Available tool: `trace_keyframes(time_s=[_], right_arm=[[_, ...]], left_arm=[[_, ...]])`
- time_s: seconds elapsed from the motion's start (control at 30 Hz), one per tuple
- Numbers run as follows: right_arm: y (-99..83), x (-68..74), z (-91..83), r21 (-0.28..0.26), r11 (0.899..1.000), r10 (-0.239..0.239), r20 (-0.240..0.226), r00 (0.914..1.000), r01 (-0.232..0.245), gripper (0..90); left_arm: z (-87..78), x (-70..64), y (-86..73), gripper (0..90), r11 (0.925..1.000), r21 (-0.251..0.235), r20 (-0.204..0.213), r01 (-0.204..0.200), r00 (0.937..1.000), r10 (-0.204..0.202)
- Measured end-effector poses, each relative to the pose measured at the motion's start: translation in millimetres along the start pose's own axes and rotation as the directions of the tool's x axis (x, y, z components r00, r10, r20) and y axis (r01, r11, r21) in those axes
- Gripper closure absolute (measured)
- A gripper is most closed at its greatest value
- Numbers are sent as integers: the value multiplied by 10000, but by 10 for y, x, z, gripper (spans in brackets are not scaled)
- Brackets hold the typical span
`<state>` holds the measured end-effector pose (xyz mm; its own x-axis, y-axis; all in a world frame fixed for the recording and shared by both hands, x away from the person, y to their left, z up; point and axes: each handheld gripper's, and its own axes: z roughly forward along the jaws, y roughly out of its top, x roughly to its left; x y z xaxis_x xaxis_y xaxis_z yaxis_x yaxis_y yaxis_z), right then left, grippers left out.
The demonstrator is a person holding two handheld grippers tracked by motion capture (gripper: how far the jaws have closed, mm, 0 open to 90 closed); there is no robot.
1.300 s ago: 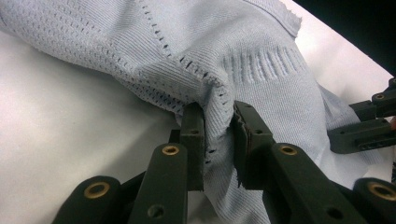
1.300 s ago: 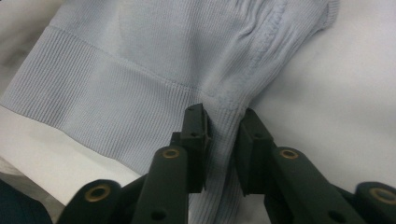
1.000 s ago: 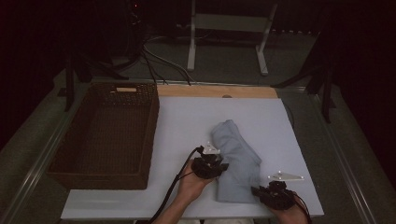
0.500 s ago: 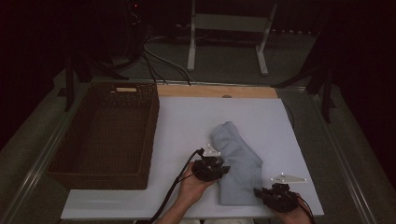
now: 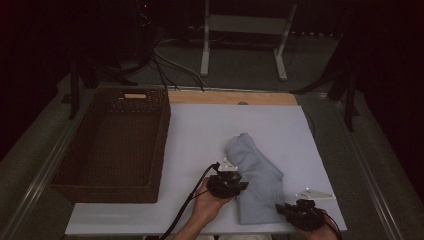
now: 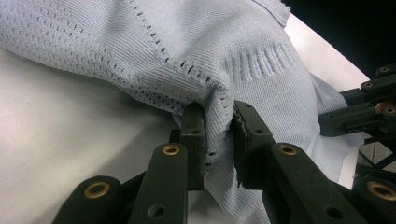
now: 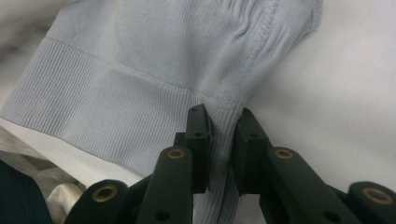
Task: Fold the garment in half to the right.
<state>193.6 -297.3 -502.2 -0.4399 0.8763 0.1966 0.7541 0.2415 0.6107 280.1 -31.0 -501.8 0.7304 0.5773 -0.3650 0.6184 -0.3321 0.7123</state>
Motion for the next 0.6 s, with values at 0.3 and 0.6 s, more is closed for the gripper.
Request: trace_keyframes(time_s=[0.3, 0.6], right_arm=[[-25, -40, -33, 0, 10000, 28, 36, 10000, -28, 790], [-39, -53, -55, 79, 9999, -98, 77, 9999, 98, 790]], left_arm=[[-11, -60, -35, 780, 9999, -9, 68, 106, 9999, -106], [-33, -107, -86, 781, 9997, 44, 128, 239, 9996, -239]])
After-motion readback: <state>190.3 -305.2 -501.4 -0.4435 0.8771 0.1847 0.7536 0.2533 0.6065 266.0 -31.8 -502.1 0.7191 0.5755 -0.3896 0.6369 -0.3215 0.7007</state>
